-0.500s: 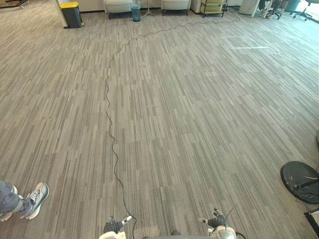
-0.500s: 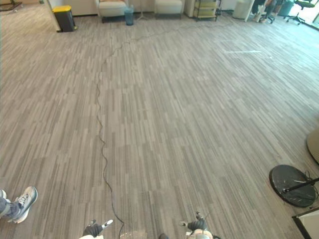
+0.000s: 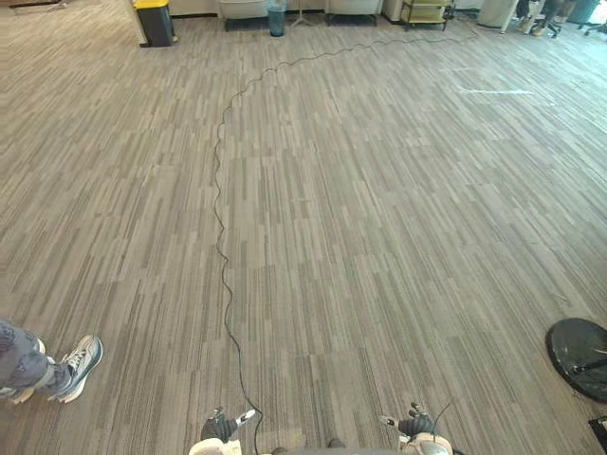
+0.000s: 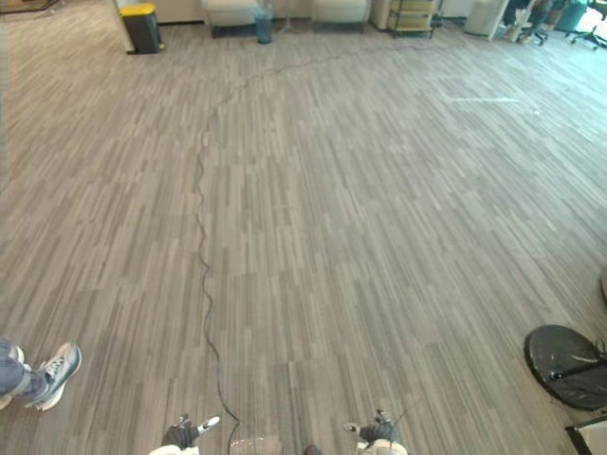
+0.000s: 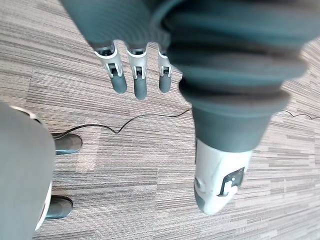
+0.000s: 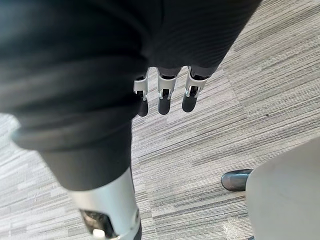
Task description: Pick up cushions and gather them together orderly.
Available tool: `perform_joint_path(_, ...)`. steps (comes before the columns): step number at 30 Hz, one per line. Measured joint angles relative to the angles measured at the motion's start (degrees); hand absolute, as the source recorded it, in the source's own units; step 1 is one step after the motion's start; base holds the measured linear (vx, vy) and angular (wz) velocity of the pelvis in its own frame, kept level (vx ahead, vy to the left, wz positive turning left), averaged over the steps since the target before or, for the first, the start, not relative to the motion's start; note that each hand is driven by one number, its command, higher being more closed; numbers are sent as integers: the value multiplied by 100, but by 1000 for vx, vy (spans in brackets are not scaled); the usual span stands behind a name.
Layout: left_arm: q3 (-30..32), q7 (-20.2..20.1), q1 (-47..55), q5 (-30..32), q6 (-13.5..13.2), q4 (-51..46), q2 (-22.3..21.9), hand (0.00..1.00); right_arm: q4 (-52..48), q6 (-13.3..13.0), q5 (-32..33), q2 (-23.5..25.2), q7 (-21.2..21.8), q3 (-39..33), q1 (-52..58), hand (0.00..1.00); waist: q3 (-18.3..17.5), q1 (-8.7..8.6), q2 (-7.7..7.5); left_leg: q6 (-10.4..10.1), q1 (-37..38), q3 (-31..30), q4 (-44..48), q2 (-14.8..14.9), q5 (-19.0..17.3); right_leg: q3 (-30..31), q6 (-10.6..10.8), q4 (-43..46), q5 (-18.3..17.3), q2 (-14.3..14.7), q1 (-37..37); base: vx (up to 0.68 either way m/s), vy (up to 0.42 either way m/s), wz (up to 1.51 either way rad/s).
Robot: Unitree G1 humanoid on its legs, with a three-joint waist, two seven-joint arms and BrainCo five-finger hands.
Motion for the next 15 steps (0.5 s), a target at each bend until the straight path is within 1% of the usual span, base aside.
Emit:
perform_joint_path(7, -66, -11, -7, 5, 0, 0, 24, 0, 15, 0, 102, 14, 24, -63, -1, 0, -2, 0, -11, -1, -1, -48, -6, -26, -1, -88, 23, 11, -14, -31, 9, 22, -10, 5)
perform_joint_path(9, -175, -11, -11, 7, -1, 1, 57, 0, 22, -2, 195, 13, 25, -65, 2, 0, -3, -1, -14, -1, -1, -64, -4, -26, -1, -134, 27, 28, -17, -35, 9, -21, -15, 5)
perform_joint_path(15, -175, -25, -9, 6, -1, 14, 73, 0, 41, -15, 450, 18, 51, -68, 37, 0, -19, -1, -41, 0, 0, -96, 5, -46, -1, -163, 25, 57, -48, -60, 10, -53, -19, 3)
